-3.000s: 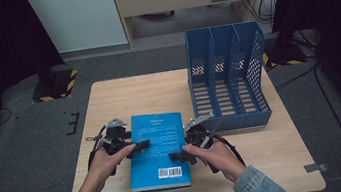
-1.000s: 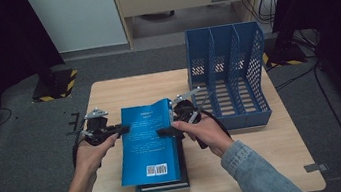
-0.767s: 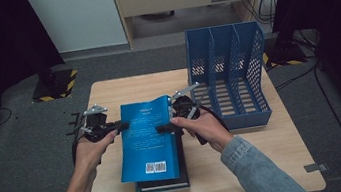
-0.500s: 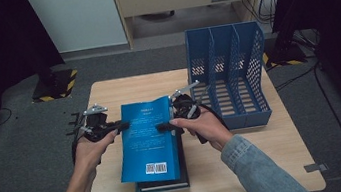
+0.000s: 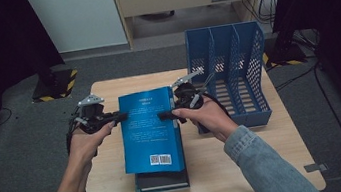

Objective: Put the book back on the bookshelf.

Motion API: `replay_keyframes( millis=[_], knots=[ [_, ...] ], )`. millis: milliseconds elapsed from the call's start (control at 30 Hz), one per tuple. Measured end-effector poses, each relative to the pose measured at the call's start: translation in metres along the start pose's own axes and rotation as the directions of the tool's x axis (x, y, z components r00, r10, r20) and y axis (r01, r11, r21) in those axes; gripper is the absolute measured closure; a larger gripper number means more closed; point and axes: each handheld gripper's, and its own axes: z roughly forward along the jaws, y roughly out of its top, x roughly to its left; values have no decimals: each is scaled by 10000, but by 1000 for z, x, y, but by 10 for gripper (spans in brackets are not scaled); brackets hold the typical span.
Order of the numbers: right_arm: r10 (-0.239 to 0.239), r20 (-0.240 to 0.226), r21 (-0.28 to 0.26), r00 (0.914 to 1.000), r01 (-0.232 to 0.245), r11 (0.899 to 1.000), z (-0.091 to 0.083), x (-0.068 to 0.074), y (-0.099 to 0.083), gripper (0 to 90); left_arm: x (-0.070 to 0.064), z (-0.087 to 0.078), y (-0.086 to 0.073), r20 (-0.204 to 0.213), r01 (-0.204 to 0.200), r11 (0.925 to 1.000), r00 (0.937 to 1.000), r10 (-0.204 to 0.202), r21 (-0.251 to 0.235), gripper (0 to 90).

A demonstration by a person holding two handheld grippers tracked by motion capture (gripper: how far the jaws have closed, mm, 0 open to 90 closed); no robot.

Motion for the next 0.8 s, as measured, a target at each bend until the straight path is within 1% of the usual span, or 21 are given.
replay_keyframes(
  millis=[100,133,233,333,433,500,567,633,667,700,733,800],
  knots=[
    [-195,85,110,9998,195,9998,-3,3,4,462,-2,0,0,0,-81,10000,10000,81,-17,780],
    [-194,95,130,9998,193,9997,-3,3,4,462,-3,0,0,-7,-112,9999,9999,112,-27,779],
    [-132,204,-60,9997,133,9999,-3,1,6,468,-5,0,0,34,-200,9998,9998,200,-25,780],
    [-102,276,-131,9996,106,9999,-5,0,8,476,-5,0,2,90,-267,9996,9996,267,-14,779],
    [-88,304,-113,9995,91,9999,-7,0,10,484,-5,-1,3,120,-221,9997,9997,223,-118,780],
    [-152,378,-206,9992,160,9997,-8,1,13,495,-4,-1,4,126,-181,9996,9998,184,-234,779],
    [-269,489,-320,9984,285,9991,-11,2,17,506,-3,-2,8,101,-143,9995,9998,146,-281,779],
    [-329,581,-397,9978,353,9986,-12,3,21,514,-3,-3,12,9,-240,9995,9997,241,-219,779],
    [-381,639,-412,9972,408,9983,-13,3,23,516,-3,-3,17,-113,-395,9991,9992,393,-150,779],
    [-381,639,-412,9972,408,9983,-13,3,23,516,-3,-3,17,-113,-395,9991,9992,393,-150,779],
    [-487,748,-483,9960,524,9975,-14,3,27,521,-2,-2,21,-159,-473,9988,9988,471,-129,779],
    [-511,833,-596,9952,562,9966,-15,0,30,529,-2,-1,26,-224,-547,9984,9983,544,-135,779]
  ],
)
